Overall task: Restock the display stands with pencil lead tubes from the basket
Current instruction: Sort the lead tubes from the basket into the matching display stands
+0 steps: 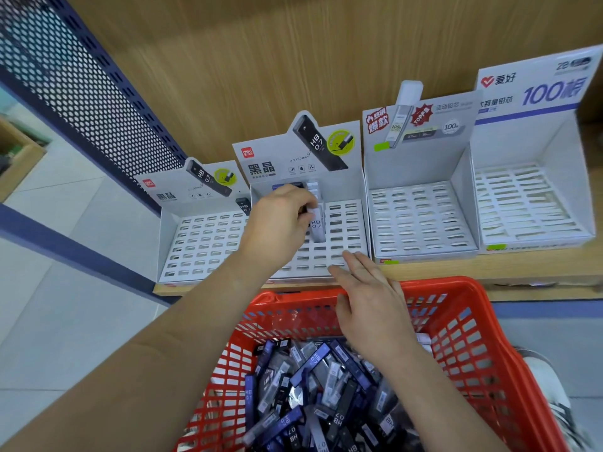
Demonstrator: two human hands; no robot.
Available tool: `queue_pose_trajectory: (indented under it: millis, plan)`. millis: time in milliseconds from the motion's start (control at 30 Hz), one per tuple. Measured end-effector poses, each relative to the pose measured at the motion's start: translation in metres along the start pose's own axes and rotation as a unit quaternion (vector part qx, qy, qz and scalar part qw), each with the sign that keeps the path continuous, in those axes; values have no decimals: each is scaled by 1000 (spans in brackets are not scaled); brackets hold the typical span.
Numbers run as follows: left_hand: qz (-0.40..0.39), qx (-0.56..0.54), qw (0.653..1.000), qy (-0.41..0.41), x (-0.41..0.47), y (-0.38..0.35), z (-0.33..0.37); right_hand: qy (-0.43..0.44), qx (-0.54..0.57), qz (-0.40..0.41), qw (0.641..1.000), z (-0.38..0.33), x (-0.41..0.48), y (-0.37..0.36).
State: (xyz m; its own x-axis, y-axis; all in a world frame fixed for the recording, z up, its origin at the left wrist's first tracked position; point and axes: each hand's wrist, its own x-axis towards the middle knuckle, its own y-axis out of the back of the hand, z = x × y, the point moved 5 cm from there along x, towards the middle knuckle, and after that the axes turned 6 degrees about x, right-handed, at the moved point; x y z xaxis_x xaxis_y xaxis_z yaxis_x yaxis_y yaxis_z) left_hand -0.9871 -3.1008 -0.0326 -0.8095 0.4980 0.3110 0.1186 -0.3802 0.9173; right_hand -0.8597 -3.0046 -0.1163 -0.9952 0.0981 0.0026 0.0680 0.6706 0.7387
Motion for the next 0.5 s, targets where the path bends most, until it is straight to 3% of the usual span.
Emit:
queue_pose_trajectory:
  millis: [67, 200, 300, 400, 500]
  plan:
    - [8, -21, 1000, 19, -7, 3, -2, 8, 28, 0, 1000, 0, 0, 6]
    - [69, -82, 993, 59, -43, 22, 1, 29, 119, 92, 988, 2, -7, 30]
    - [59, -116, 985, 109, -86, 17, -4, -13, 173, 48, 984, 10, -11, 35]
    - [-37, -133, 973, 186, -136, -17, -19, -60, 95, -62, 992, 31, -22, 17]
    - [-235, -73, 945, 215, -197, -70, -29, -121, -43, -209, 969, 70, -51, -21]
